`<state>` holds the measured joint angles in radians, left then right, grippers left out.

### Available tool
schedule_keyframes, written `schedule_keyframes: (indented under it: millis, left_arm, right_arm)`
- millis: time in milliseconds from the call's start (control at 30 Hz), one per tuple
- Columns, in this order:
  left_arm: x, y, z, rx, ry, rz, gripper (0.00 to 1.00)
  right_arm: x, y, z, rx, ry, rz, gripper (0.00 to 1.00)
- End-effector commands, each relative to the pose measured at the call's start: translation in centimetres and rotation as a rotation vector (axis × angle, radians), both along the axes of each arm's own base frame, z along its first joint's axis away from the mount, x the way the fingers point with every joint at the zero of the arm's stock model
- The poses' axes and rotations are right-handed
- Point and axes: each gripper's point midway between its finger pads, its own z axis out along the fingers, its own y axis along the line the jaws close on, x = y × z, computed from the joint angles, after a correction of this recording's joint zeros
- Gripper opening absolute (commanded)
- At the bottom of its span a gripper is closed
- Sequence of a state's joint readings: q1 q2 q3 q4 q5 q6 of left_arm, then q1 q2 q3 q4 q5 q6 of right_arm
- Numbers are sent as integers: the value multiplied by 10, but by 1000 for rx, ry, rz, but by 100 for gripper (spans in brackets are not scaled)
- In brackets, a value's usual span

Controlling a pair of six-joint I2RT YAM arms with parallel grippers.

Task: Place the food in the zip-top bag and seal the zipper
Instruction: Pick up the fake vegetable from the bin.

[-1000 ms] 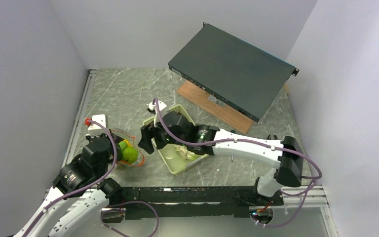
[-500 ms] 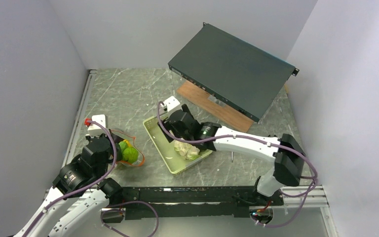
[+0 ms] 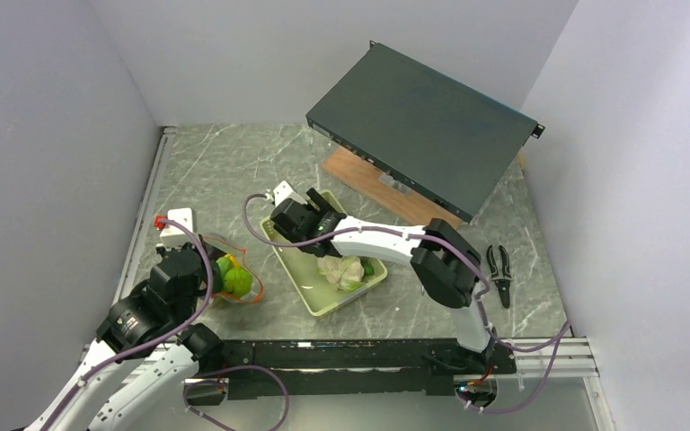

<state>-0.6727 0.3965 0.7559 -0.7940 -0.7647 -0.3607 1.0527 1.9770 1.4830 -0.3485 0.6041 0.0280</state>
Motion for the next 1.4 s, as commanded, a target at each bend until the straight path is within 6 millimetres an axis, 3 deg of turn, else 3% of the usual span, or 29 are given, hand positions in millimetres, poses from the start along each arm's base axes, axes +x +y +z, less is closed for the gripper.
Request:
schedule_keyframes:
  millis: [0,300,833,1133,1367]
  left_arm:
    - [4,-1,5,-7,-14,15,0]
    - [4,0,6,-7,-22,17,0]
    - [7,-1,3,14,-4,18,0]
    - [8,-2,2,20,5,16,0]
    - [8,-3,2,20,2,12,0]
  right_arm:
    - [20,-1,4,-106,-83,-30,86]
    - [35,-2,-20,-201,-110,-18,87]
    - [55,1,-38,-127,-68,-18,86]
    - [62,-1,-48,-71,-17,-26,81]
    - [62,-4,-71,-89,16,-30,74]
